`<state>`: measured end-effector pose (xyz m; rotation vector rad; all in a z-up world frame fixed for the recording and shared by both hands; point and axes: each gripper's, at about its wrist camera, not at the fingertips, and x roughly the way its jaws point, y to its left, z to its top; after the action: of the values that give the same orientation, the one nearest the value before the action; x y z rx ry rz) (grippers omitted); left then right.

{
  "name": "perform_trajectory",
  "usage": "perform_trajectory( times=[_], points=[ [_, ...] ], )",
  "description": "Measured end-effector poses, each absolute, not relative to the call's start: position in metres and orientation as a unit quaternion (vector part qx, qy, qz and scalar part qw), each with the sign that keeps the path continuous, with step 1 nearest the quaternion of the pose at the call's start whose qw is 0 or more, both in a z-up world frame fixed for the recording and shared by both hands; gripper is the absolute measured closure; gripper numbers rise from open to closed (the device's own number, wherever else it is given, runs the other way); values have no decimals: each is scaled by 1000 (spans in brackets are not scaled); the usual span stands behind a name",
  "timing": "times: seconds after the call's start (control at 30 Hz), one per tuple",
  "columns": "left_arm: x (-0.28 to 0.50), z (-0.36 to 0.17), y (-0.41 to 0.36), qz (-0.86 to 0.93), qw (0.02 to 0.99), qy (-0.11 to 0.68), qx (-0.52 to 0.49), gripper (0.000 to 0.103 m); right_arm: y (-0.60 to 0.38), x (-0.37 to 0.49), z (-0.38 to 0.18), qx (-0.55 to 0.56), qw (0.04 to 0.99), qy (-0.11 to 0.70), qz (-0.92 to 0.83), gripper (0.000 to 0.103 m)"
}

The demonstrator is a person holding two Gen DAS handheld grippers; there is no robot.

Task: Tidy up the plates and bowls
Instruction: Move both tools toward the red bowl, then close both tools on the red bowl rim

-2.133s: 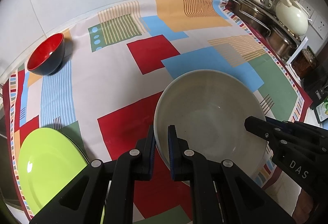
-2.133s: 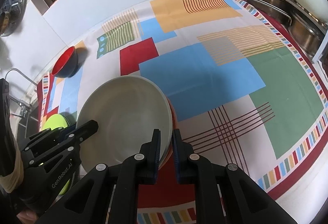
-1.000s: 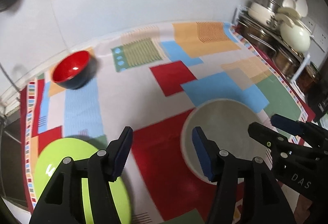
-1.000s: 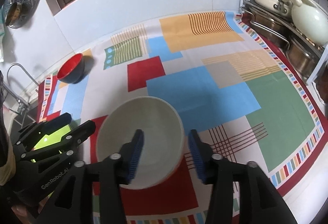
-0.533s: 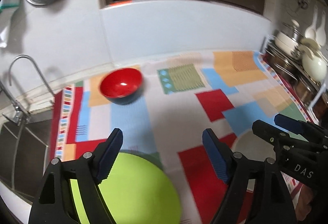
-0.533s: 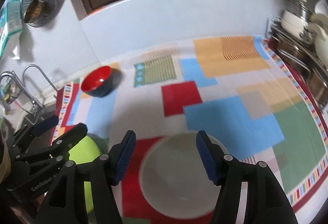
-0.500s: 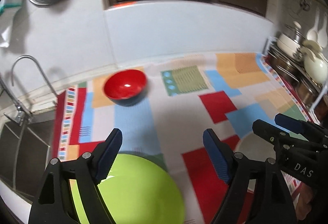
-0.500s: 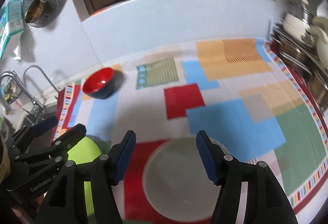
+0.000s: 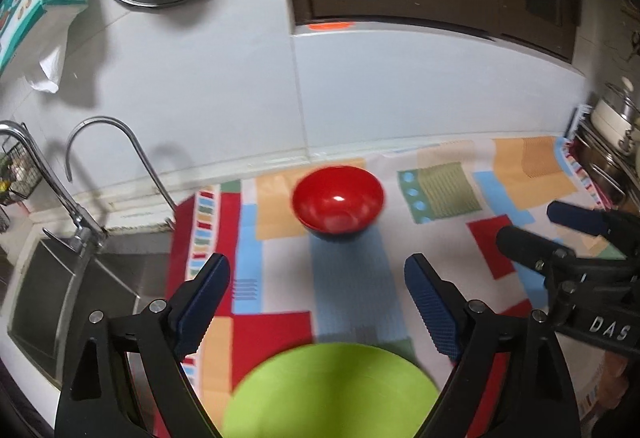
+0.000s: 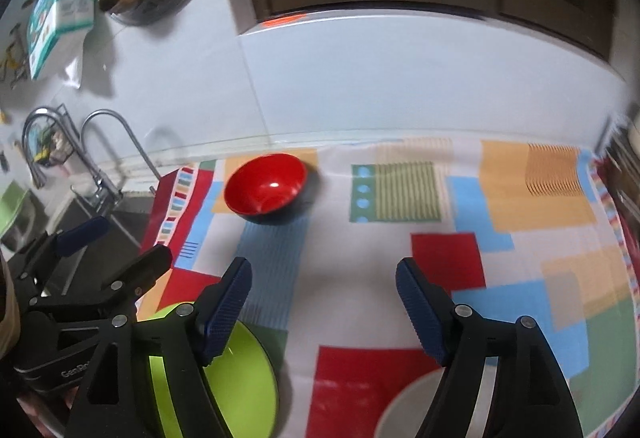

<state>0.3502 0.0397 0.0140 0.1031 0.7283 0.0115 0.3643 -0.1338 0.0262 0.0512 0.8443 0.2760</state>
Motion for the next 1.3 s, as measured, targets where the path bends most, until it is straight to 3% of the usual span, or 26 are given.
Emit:
perform_trajectory(
  times=[0.3,0.83,0.93,1.3],
  points=[
    [391,18,69,33,934,349,64,14,-102,424,31,4,897,419,140,28],
    [494,-37,82,0,912,401,87,15,-76,516,-36,16,854,498,151,28],
    [506,-49,84,-6,904,419,88,19,-73,527,-49,16,848,508,149,29],
    [543,-94,83,-27,879,471,74,33,-65,556,-89,35,826,542,150,54]
  ],
)
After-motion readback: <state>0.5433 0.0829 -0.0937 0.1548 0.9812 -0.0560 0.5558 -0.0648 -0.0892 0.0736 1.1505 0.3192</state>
